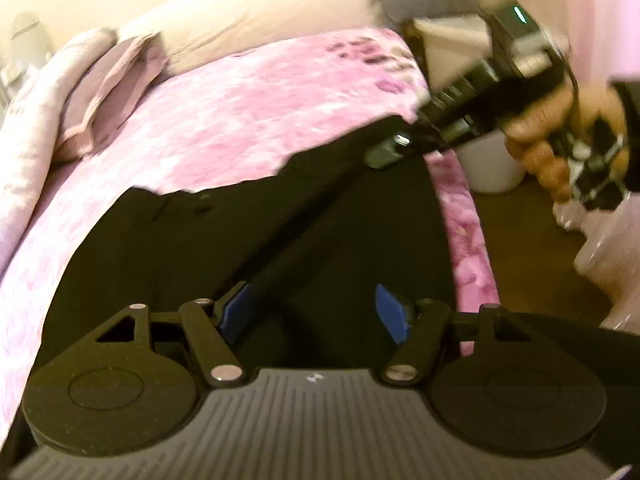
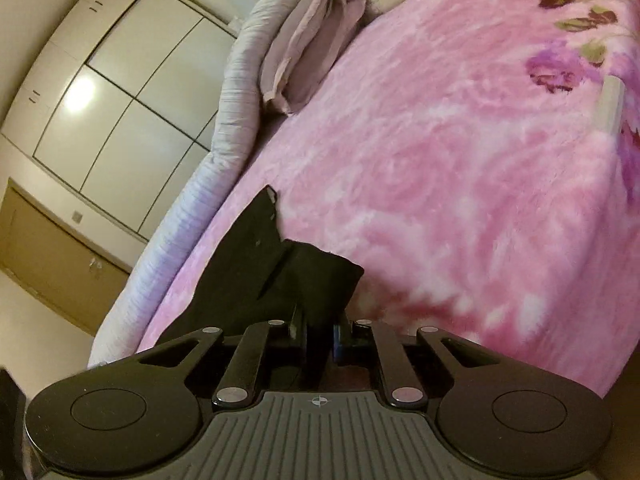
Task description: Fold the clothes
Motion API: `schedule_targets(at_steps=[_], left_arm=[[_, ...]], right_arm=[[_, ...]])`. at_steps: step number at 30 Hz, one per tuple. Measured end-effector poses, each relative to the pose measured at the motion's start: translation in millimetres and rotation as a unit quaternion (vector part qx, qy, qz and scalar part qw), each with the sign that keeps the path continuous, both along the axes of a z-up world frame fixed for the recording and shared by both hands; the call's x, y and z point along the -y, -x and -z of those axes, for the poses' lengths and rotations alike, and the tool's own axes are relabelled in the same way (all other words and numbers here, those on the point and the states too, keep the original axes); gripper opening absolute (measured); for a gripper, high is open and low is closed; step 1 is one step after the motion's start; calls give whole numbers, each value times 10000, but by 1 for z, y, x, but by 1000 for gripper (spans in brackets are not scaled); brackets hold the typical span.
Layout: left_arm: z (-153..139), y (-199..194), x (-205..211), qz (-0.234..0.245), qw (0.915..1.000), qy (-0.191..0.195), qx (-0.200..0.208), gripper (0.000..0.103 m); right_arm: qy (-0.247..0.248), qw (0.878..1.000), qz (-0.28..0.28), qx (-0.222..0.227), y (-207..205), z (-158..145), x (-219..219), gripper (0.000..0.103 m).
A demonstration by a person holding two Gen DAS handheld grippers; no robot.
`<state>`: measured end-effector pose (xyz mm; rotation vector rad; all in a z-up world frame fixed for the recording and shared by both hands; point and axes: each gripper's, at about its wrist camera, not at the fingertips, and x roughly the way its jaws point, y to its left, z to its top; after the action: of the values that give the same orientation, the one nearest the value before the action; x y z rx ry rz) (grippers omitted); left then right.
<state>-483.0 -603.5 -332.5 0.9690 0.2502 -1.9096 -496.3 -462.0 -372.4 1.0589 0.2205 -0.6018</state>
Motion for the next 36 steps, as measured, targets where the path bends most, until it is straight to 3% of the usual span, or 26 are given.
schedule_targets(at_steps=[3,5,8,13,17,20,22,23,24,25,26,29,36], left_arm=[[-23,-41,22,-237,9996,52,174,67],[-34,-70,47,-402,9985,87,368,68],[-36,-114,106,-723,9961,10,498,68],[-20,-172,207,-1100,9936,-224,113,68],[3,-193,263,-1064,9925,-525,-293,67],[19,-195,287,-854,9919,-833,-433,58],[27,-192,296,-704,9913,-1029,-427,58],[31,-190,300,-629,9907,-1127,-424,51],[32,-189,302,-546,9907,-1180,-397,33],[29,-188,300,-452,9916,-1164,-333,21],[25,-186,298,-395,9929,-1091,-263,1],[8,-183,293,-409,9972,-618,-69,1],[-12,-186,310,-779,9962,51,-374,1]], right_arm=[[106,9998,-124,-138,5,-5,-10,11],[204,9991,-216,-310,1,-9,-12,29],[310,9981,-272,-467,-2,-11,-14,39],[583,9963,-219,-594,-14,-9,-20,40],[705,9955,-139,-614,-22,-2,-25,40],[790,9952,-46,-568,-26,1,-30,40],[755,9957,53,-542,-28,3,-33,40],[720,9959,85,-534,-28,3,-33,40],[660,9962,134,-550,-28,2,-32,38],[599,9964,183,-565,-27,1,-31,23],[553,9969,161,-544,-26,0,-28,12],[595,9965,22,-587,-27,-9,-21,10],[1086,9924,352,-461,-22,-30,0,9]])
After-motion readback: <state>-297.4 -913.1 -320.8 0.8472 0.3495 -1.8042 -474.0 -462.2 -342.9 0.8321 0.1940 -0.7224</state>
